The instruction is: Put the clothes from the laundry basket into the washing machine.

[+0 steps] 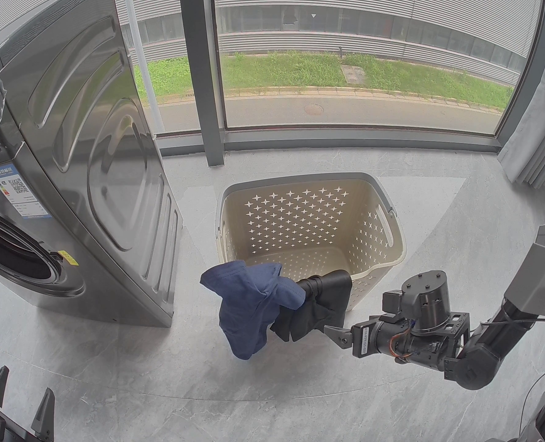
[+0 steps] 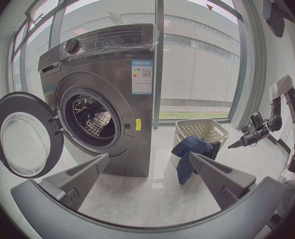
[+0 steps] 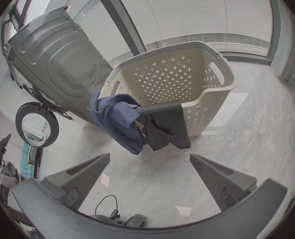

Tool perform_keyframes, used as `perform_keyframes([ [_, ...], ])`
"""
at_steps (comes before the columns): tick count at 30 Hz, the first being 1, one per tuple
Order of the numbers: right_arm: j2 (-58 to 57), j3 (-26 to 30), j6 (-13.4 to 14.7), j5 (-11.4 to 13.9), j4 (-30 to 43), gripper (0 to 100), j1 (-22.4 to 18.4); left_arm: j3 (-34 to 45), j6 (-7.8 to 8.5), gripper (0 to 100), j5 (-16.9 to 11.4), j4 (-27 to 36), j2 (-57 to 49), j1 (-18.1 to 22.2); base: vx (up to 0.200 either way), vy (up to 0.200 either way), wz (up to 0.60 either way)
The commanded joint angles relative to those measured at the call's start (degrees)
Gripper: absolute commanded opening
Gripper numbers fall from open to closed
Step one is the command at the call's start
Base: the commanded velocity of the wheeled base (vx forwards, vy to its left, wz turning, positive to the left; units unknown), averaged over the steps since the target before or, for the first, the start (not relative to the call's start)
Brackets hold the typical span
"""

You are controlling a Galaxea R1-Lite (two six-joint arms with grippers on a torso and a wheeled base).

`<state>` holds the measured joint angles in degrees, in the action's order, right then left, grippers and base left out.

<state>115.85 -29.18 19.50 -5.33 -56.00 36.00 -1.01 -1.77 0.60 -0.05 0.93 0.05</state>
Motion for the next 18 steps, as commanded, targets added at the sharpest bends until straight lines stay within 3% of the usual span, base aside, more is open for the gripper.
perform_keyframes([
  [1, 3.9, -3.4, 0.1, 0.0, 0.1, 100, -0.1, 1.0, 0.01, 100, 0.0, 0.0, -0.9, 0.0, 0.000, 0.000, 0.00],
  [13, 10.2, -10.2, 0.4, -0.4, 0.0, 100, -0.8, 1.0, -0.17, 100, 0.0, 0.0, -0.9, 0.0, 0.000, 0.000, 0.00],
  [15, 11.8, -12.7, 0.3, -2.1, 0.0, 100, -0.8, 1.0, -0.17, 100, 0.0, 0.0, -0.9, 0.0, 0.000, 0.000, 0.00],
  [18, 13.4, -14.6, 0.1, -2.4, 0.0, 100, -0.8, 1.0, -0.25, 100, 0.0, 0.0, -0.9, 0.0, 0.000, 0.000, 0.00],
])
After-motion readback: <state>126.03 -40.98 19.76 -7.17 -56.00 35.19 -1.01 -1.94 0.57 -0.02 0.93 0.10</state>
